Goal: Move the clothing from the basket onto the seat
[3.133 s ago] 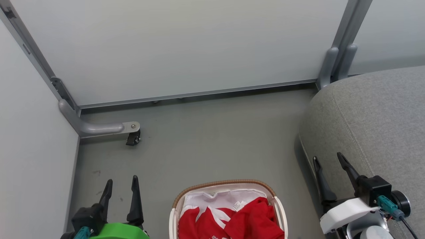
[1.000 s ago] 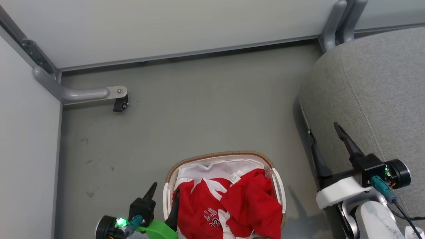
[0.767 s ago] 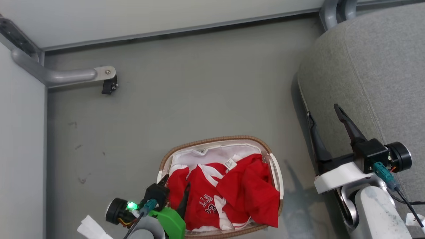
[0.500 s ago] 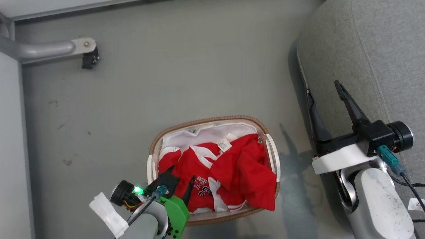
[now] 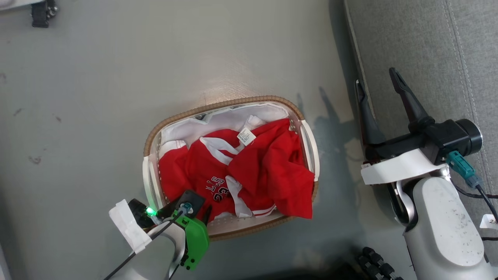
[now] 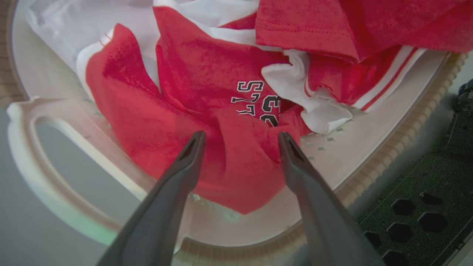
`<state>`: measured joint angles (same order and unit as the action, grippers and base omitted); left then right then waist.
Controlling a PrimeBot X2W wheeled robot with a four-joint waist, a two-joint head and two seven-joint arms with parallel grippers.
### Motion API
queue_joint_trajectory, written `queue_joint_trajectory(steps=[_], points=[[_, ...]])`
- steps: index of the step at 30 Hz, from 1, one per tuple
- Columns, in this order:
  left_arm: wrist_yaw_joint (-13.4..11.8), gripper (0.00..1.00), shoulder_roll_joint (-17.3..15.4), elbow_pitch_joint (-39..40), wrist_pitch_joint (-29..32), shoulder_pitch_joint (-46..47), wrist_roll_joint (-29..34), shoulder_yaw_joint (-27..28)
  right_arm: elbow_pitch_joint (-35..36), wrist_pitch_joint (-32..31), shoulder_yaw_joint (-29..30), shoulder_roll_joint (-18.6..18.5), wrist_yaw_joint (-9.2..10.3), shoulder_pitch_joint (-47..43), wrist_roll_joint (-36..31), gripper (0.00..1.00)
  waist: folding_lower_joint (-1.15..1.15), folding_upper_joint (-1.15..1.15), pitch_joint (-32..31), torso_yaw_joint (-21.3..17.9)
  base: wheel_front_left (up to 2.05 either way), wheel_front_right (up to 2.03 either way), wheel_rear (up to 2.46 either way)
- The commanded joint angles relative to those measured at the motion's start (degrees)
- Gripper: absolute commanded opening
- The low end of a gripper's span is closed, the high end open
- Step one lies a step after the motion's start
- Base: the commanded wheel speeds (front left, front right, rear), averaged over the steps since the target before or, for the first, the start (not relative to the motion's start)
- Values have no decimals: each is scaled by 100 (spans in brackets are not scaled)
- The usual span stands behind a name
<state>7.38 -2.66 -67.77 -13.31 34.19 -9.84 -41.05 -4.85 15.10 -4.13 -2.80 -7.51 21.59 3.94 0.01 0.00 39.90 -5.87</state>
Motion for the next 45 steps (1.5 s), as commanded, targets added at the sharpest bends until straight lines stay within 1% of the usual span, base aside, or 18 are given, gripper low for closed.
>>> queue_joint_trajectory(steps=[1, 9, 10, 12, 13, 14, 23, 33, 37, 40, 45], points=[[14, 100, -40, -81, 47, 126, -23, -45, 28, 10, 0, -17, 4, 67, 25, 100, -1, 0, 353, -260, 0, 0, 0], [15, 100, -40, -366, 337, 288, -230, -225, 9, 10, -69, -17, 4, 150, 136, 100, -1, 0, 499, -388, 0, 0, 0], [15, 90, -39, -378, 338, 287, -260, -231, 7, 10, -73, -18, 4, 157, 150, 100, -1, 0, 499, -397, 0, 0, 0], [15, 31, -39, -406, 343, 307, -288, -247, 4, 10, -82, -18, 4, 155, 169, 100, -1, 0, 488, -413, 0, 0, 0], [15, 12, -39, -417, 354, 320, -303, -250, 0, 10, -83, -18, 4, 159, 172, 100, -1, 0, 479, -415, 0, 0, 0], [16, 0, -39, -430, 358, 324, -320, -255, -8, 10, -80, -18, 4, 163, 171, 100, -1, 0, 463, -414, 0, 0, 0], [-12, 0, -38, -445, 143, 256, -585, -199, -89, 10, -55, -19, 4, 87, 180, 100, -1, 0, 173, -374, 0, 0, 0], [5, 0, -37, -148, -143, 74, -776, -305, -194, 10, 23, -19, 4, -127, 64, 100, -1, 0, -555, -244, 0, 0, 0], [9, 0, -37, 45, -183, -9, -717, -459, -247, 10, 77, -19, 4, -278, -22, 100, -1, 0, -948, -124, 0, 0, 0], [12, 0, -36, 261, -196, -69, -796, -490, -294, 10, 83, -20, 4, -398, -102, 100, -1, 0, -1278, -44, 0, 0, 0], [14, 0, -162, 998, -197, -230, -945, -608, -378, 10, 167, -20, 4, -681, -211, 100, -1, 0, -1880, 118, 0, 0, 0]])
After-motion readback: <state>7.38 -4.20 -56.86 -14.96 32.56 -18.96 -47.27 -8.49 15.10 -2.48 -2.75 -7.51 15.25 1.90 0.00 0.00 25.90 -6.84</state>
